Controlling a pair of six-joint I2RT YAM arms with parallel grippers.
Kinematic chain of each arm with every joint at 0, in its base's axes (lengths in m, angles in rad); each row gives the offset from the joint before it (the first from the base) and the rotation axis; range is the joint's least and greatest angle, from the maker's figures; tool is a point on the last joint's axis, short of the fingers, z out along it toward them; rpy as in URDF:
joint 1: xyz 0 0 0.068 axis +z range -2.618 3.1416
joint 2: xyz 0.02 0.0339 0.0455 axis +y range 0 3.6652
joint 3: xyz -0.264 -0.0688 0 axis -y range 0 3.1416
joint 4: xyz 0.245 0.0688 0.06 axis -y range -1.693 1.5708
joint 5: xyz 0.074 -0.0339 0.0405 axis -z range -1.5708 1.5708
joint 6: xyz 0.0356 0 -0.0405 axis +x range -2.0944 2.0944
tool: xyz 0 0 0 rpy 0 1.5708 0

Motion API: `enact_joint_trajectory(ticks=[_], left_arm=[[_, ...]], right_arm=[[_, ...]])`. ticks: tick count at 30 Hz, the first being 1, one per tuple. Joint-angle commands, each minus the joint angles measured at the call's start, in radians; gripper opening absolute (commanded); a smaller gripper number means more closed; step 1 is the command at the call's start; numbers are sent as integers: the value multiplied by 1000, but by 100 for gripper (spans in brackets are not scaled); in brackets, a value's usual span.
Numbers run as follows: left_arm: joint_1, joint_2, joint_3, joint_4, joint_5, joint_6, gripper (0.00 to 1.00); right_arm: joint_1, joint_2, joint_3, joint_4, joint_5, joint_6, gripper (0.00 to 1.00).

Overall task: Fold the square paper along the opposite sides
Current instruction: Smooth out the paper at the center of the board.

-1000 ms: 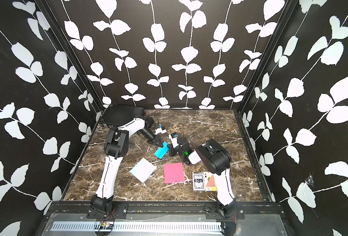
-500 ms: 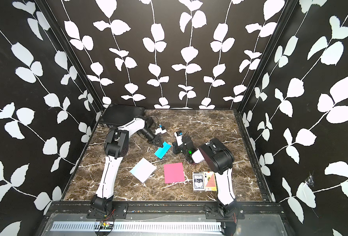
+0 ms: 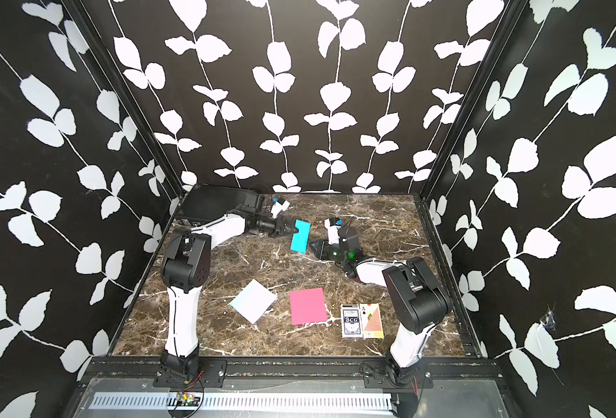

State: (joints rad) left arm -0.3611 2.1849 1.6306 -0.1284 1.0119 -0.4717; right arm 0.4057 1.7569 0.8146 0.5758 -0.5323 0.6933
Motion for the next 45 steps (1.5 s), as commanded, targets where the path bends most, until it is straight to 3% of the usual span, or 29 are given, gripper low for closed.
enact_joint_trajectory(ticks=[1, 4, 6, 45], left_arm=[[5, -32, -16, 265, 48, -220, 0], [2, -33, -18, 314, 61, -262, 0], [1, -34, -17, 314, 64, -264, 0], [9, -109, -77, 334, 86, -223, 0]], right_arm=[[-33, 68, 29, 126, -203, 306, 43], [-50, 134, 19, 314, -247, 461, 47], [-54, 164, 17, 375, -242, 495, 48], [-99, 28, -28, 286, -260, 392, 42]])
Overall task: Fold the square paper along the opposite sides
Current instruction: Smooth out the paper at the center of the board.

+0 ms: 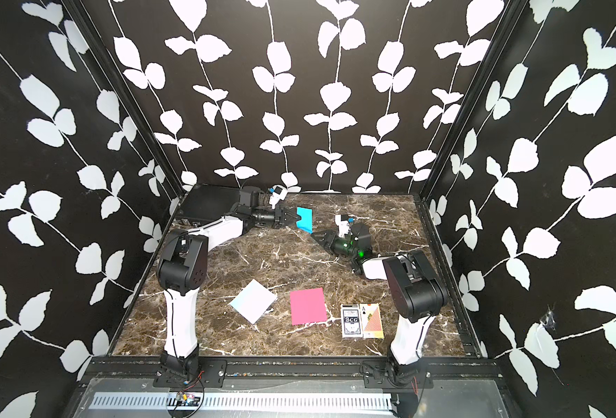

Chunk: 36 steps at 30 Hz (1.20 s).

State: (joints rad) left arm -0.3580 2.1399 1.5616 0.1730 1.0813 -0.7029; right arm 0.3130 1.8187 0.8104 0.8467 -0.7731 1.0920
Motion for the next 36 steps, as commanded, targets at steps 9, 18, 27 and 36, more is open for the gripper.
enact_joint_trajectory(ticks=[9, 18, 27, 36], left_arm=[[14, -58, 8, 57, 12, -11, 0], [18, -63, 8, 94, 14, -37, 0], [9, -77, -22, 165, 41, -83, 0], [5, -83, -35, 177, 45, -87, 0]], right_arm=[[-6, -51, -29, 42, -34, 30, 44], [-13, -63, -76, 31, -41, 1, 51], [-8, 22, 35, 116, -35, 69, 51], [15, 83, 102, 138, -38, 93, 42]])
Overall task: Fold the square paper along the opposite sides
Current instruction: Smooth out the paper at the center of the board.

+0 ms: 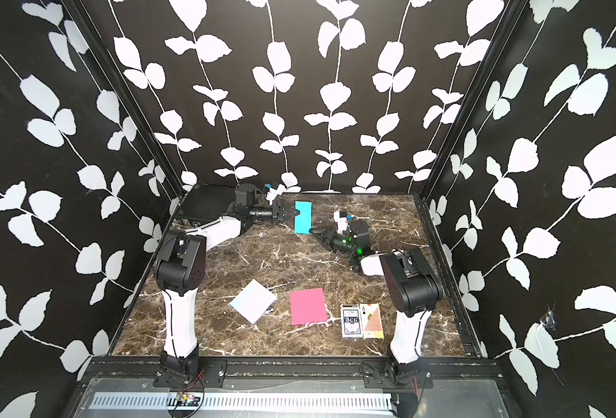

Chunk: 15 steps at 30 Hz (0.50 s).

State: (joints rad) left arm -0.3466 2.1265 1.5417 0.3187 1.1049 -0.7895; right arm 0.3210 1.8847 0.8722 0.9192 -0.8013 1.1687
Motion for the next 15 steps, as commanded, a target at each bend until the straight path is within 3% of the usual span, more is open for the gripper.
enact_joint_trajectory(ticks=[1, 7, 12, 15], left_arm=[[-6, -69, -15, 30, 21, 0, 0], [-8, -69, -18, 28, 19, 2, 0], [-8, -73, -17, 15, 17, 11, 0], [-6, -81, -11, -28, 11, 47, 0]], right_arm=[[8, 20, 46, 70, -10, 20, 39], [10, 20, 58, 89, -15, 39, 23], [10, 13, 53, 84, -12, 43, 3], [9, 5, 42, 78, -11, 37, 0]])
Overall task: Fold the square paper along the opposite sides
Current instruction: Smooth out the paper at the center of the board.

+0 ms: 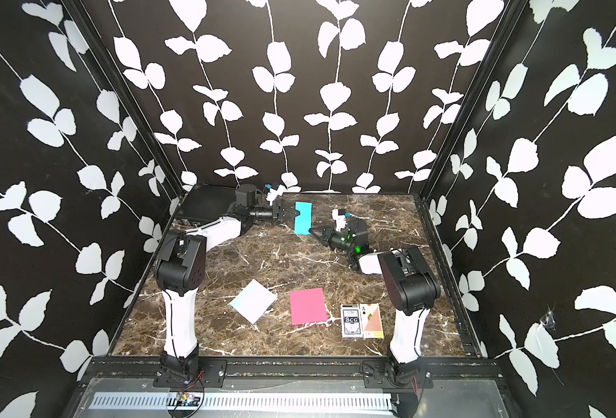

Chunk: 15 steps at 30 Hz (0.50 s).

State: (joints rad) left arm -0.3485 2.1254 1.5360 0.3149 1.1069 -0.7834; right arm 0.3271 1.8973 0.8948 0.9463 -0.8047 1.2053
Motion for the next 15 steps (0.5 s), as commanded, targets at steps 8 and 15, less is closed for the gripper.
enact_joint_trajectory(ticks=[8, 15], left_arm=[[1, -133, 35, -319, -86, 232, 26], [17, -201, 37, -681, -326, 423, 48]], right_arm=[[-15, -30, 33, -164, 7, -158, 0], [-25, 54, 190, -526, 60, -383, 0]])
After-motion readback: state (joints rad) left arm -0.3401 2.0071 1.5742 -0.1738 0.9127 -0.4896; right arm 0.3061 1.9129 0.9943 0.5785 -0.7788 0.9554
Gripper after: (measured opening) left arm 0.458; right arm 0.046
